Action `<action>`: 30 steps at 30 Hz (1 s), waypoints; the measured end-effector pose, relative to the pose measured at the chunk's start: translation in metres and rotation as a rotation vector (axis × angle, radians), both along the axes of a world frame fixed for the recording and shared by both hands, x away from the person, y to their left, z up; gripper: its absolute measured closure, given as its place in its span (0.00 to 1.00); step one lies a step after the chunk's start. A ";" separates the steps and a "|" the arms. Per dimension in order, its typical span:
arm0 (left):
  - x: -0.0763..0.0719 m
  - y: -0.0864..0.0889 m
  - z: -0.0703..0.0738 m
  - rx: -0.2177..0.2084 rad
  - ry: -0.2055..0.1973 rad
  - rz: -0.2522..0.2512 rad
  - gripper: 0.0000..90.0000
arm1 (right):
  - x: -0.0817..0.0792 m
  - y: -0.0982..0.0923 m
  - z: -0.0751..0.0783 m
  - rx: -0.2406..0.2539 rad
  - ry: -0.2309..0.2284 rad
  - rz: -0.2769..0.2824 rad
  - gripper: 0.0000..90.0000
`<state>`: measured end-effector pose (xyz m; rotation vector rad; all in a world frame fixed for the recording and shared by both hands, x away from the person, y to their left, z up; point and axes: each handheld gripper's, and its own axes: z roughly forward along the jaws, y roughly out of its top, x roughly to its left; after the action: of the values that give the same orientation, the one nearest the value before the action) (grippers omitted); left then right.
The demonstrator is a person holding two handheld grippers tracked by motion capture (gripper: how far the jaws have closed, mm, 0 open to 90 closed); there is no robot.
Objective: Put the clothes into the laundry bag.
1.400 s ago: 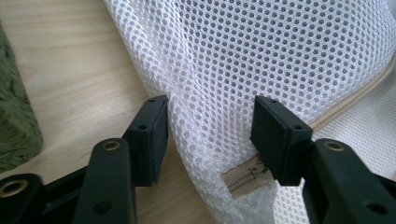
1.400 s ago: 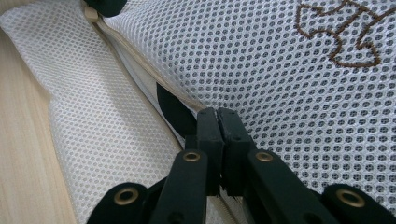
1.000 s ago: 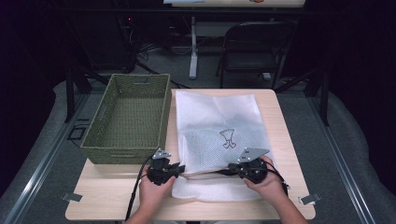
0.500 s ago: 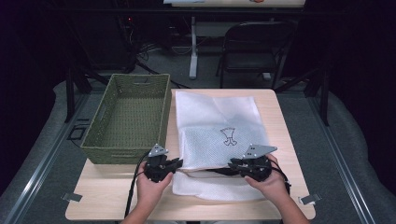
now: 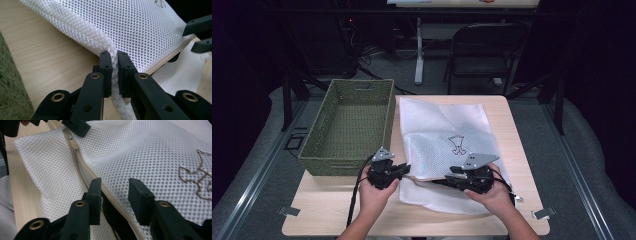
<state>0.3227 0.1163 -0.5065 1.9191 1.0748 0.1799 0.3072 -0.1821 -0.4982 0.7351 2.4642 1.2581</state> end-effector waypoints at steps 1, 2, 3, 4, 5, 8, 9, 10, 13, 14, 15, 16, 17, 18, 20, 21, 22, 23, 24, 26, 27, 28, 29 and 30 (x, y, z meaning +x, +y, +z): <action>0.000 0.001 0.001 0.003 -0.001 -0.003 0.93 | 0.001 0.004 0.001 -0.001 -0.002 0.005 0.66; 0.001 0.001 0.003 0.004 -0.006 -0.004 0.93 | 0.001 0.006 0.001 -0.002 -0.003 0.009 0.64; 0.001 0.001 0.004 0.002 -0.007 -0.002 0.93 | 0.002 0.010 0.002 0.001 -0.002 0.013 0.62; 0.000 0.001 0.004 0.002 -0.006 -0.002 0.93 | 0.002 0.012 0.002 0.003 -0.002 0.017 0.61; 0.000 0.001 0.004 0.002 -0.006 -0.003 0.94 | 0.003 0.016 0.004 0.009 -0.010 0.023 0.61; 0.000 0.002 0.003 -0.005 -0.004 -0.002 0.94 | 0.005 0.025 0.006 0.027 0.001 0.030 0.58; 0.000 0.002 0.003 -0.006 -0.002 -0.006 0.94 | 0.006 0.028 0.006 0.034 0.004 0.027 0.57; 0.000 0.002 0.001 -0.010 -0.003 -0.002 0.94 | 0.007 0.032 0.006 0.036 0.010 0.027 0.57; -0.001 0.003 0.000 -0.016 0.000 -0.002 0.94 | 0.010 0.041 0.005 0.044 0.021 0.034 0.59; 0.000 0.004 0.000 -0.012 -0.004 -0.002 0.94 | 0.010 0.045 0.005 0.043 0.025 0.042 0.59; -0.001 0.004 0.000 -0.015 -0.004 -0.002 0.93 | 0.010 0.048 0.004 0.045 0.026 0.045 0.60; -0.001 0.004 0.000 -0.012 -0.006 -0.005 0.93 | 0.010 0.051 0.004 0.044 0.026 0.053 0.61; -0.001 0.004 -0.001 -0.013 -0.007 -0.004 0.93 | 0.011 0.054 0.003 0.052 0.033 0.059 0.62; -0.001 0.004 -0.001 -0.011 -0.007 -0.006 0.93 | 0.011 0.056 0.002 0.060 0.043 0.065 0.63; -0.002 0.004 -0.002 -0.013 -0.002 -0.007 0.94 | 0.012 0.061 0.001 0.072 0.061 0.082 0.64; -0.002 0.003 -0.003 -0.014 -0.006 -0.006 0.94 | 0.011 0.064 0.001 0.074 0.071 0.088 0.65; -0.002 0.004 -0.003 -0.014 -0.007 -0.009 0.94 | 0.011 0.066 0.000 0.074 0.078 0.092 0.66; -0.003 0.004 -0.003 -0.013 -0.007 -0.011 0.94 | 0.011 0.068 -0.001 0.072 0.083 0.098 0.67; -0.003 0.004 -0.003 -0.015 -0.004 -0.009 0.94 | 0.011 0.070 -0.001 0.073 0.092 0.100 0.68; -0.004 0.004 -0.004 -0.018 -0.008 -0.011 0.94 | 0.012 0.072 -0.003 0.075 0.105 0.107 0.68; -0.004 0.004 -0.005 -0.016 -0.011 -0.012 0.94 | 0.012 0.074 -0.005 0.074 0.116 0.106 0.68; -0.004 0.004 -0.005 -0.017 -0.007 -0.013 0.94 | 0.013 0.076 -0.006 0.072 0.122 0.108 0.69; -0.005 0.004 -0.005 -0.019 -0.007 -0.014 0.94 | 0.014 0.079 -0.008 0.070 0.131 0.114 0.69; -0.005 0.004 -0.005 -0.020 -0.007 -0.014 0.94 | 0.014 0.081 -0.010 0.068 0.140 0.118 0.69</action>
<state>0.3177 0.1205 -0.5111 1.9064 1.0542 0.1673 0.3214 -0.1009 -0.5082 0.7273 2.6225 1.3831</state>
